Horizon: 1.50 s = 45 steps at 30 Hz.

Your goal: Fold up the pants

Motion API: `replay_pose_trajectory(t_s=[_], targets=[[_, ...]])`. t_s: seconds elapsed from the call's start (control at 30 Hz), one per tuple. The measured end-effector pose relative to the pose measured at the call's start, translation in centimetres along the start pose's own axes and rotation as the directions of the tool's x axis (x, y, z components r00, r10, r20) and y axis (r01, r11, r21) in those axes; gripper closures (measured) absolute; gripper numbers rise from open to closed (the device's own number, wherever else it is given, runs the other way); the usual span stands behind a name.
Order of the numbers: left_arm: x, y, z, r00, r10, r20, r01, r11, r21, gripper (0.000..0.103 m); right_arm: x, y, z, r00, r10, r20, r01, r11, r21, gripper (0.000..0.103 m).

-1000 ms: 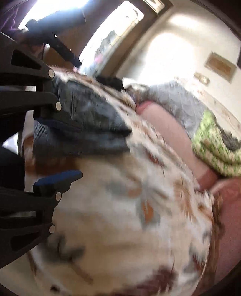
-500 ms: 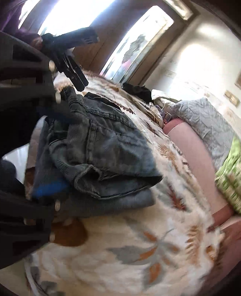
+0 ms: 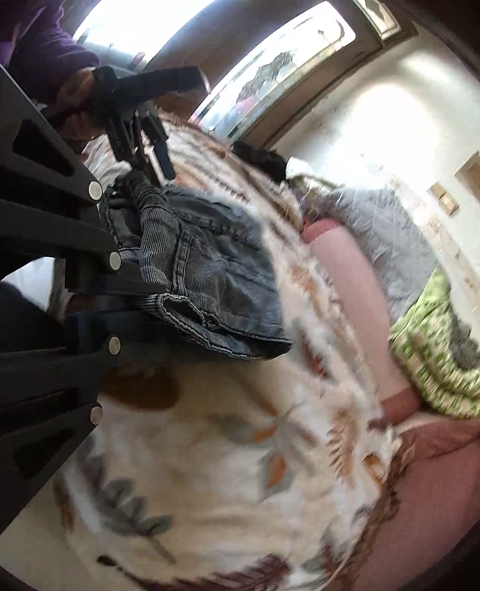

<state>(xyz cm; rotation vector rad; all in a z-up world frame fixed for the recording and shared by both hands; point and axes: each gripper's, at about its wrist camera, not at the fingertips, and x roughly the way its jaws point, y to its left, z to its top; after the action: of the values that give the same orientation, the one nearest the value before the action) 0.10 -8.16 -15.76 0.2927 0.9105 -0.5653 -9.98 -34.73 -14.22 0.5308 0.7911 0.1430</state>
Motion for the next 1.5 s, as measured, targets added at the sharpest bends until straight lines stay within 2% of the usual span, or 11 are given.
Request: replay_pose_trajectory(t_s=[0.1, 0.17, 0.4, 0.6, 0.7, 0.87, 0.97, 1.03, 1.2, 1.33, 1.5], targets=[[1.1, 0.7, 0.2, 0.999, -0.026, -0.044, 0.025, 0.999, -0.040, 0.033, 2.3, -2.2, -1.9, 0.990, -0.059, -0.129, 0.067, 0.996, 0.054, 0.093], [1.0, 1.5, 0.7, 0.996, -0.052, -0.077, 0.046, 0.996, -0.079, 0.033, 2.8, -2.5, -1.9, 0.986, -0.065, -0.153, 0.076, 0.995, 0.071, 0.089], [-3.7, 2.9, 4.2, 0.997, 0.019, 0.080, -0.015, 0.998, -0.056, 0.033, -1.9, -1.3, 2.7, 0.993, -0.081, 0.080, 0.079, 0.996, 0.029, 0.054], [0.1, 2.7, 7.7, 0.998, 0.067, 0.003, -0.066, 0.995, -0.073, 0.033, 2.0, 3.8, 6.4, 0.995, -0.059, 0.081, 0.068, 0.992, -0.109, 0.055], [2.3, 2.7, 8.1, 0.993, 0.092, -0.071, -0.099, 0.989, -0.111, 0.033, 5.6, 5.5, 7.5, 0.997, -0.077, 0.032, 0.081, 0.987, -0.141, 0.066], [4.4, 2.7, 7.6, 0.982, 0.132, -0.134, -0.151, 0.978, -0.145, 0.033, 11.5, 4.2, 8.5, 0.994, -0.073, -0.078, 0.069, 0.996, -0.054, 0.067], [6.7, 3.1, 7.1, 0.969, 0.145, -0.201, -0.177, 0.973, -0.151, 0.023, 14.6, 2.3, 7.7, 0.978, -0.135, -0.158, 0.135, 0.991, -0.007, 0.085], [7.2, 3.6, 7.1, 0.959, 0.190, -0.209, -0.225, 0.961, -0.158, 0.011, 14.5, 1.5, 7.6, 0.984, -0.102, -0.144, 0.105, 0.994, 0.012, 0.085], [4.4, 3.9, 7.3, 0.969, 0.174, -0.176, -0.209, 0.956, -0.204, 0.013, 11.9, 1.0, 7.5, 0.991, -0.037, -0.132, 0.046, 0.997, 0.059, 0.082], [-0.7, 2.8, 6.1, 0.982, 0.179, -0.059, -0.186, 0.968, -0.167, 0.013, 7.1, 2.1, 5.9, 0.998, -0.014, -0.069, 0.014, 1.000, -0.008, 0.082], [-3.4, 0.4, 3.2, 0.990, 0.134, -0.033, -0.136, 0.986, -0.095, 0.013, 4.1, 3.6, 2.9, 0.997, -0.013, -0.079, 0.006, 0.997, -0.079, 0.082]])
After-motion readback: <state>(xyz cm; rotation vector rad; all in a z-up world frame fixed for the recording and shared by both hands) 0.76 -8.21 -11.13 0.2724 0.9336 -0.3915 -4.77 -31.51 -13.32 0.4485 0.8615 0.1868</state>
